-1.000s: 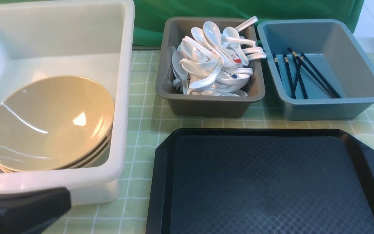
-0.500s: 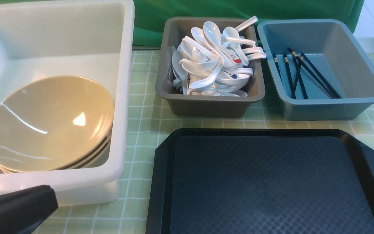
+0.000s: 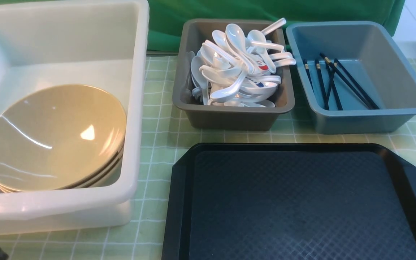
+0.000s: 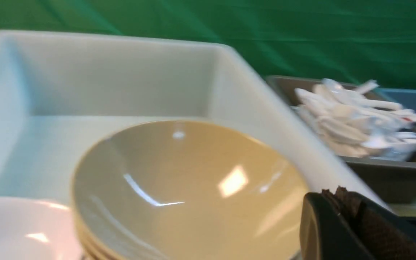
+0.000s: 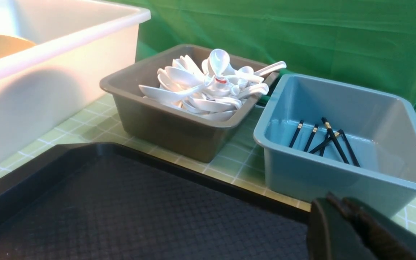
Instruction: On green table put chopsticks spoon bowls plates into blue grey white boxes.
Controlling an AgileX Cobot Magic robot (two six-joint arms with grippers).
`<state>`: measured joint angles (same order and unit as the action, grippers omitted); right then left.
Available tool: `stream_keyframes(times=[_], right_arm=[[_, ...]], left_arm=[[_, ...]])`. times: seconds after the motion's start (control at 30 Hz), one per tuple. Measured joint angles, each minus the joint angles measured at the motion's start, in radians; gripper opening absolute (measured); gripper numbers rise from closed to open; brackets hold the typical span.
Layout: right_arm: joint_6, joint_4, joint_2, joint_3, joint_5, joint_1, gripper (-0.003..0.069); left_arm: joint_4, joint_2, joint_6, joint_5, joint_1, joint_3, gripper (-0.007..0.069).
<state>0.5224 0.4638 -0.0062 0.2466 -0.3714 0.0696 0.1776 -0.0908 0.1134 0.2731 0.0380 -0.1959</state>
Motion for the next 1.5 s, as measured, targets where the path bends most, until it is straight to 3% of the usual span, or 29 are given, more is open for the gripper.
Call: stream_keyframes(times=[0.23,0.33,0.43,1.5], right_arm=[[0.0,0.0,0.0,0.0,0.0,0.0,0.0036],[0.0,0.0,0.0,0.0,-0.001,0.0,0.0038],[0.0,0.0,0.0,0.0,-0.001,0.0,0.0041],[0.0,-0.001,0.0,0.0,-0.011,0.0,0.0048]], left_arm=[[-0.163,0.101,-0.214,-0.052,-0.001,0.195,-0.0002],[-0.178,0.102,-0.25,-0.025,-0.001,0.22,-0.0002],[-0.178,0.103,-0.262,0.043,-0.001,0.223,-0.0002],[-0.178,0.103,-0.264,0.044,-0.001,0.223,-0.0002]])
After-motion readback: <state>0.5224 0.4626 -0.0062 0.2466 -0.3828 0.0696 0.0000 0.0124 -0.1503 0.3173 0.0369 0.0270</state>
